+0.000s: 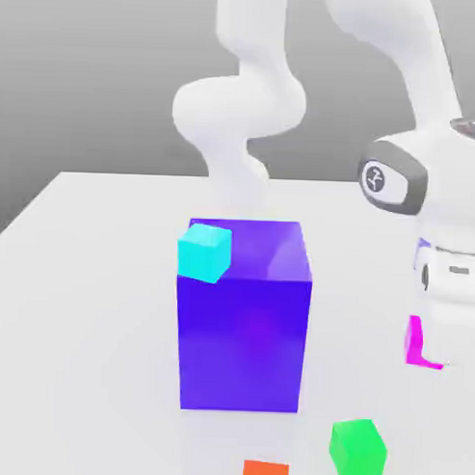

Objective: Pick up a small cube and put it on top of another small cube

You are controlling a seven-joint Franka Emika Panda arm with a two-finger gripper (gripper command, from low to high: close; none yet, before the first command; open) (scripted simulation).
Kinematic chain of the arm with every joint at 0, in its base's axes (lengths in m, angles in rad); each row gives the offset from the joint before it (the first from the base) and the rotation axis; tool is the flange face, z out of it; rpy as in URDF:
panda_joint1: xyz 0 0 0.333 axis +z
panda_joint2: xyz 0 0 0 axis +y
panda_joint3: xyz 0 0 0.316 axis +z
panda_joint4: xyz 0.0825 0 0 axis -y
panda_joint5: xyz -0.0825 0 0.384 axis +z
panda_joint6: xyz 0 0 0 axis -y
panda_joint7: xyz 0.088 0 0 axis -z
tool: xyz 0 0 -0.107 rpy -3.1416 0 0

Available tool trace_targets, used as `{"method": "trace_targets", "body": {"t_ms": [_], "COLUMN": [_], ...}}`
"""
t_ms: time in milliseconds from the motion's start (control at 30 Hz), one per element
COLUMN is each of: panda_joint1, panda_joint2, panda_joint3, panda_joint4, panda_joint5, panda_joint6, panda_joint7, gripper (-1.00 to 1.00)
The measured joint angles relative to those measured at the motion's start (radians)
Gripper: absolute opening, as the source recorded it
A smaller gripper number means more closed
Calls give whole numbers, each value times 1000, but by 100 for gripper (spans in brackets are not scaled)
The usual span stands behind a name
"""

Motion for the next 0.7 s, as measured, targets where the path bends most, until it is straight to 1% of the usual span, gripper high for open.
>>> {"method": "trace_targets", "body": {"t_ms": [133,167,300,333,533,600,700], "panda_joint1": [-83,-94,-115,-118,-119,-116,-113], "panda_joint2": [13,29,153,177,189,153,57], "panda_joint3": [-62,-72,-67,-64,-63,-67,-74], "panda_joint4": [73,85,103,104,105,103,98], "panda_joint5": [16,21,44,48,50,44,26], "panda_joint6": [-60,-57,49,72,84,51,-40], "panda_joint7": [-88,-103,-130,-133,-135,-132,-118], "gripper": [-100,-100,-100,100,100,100,100]}}
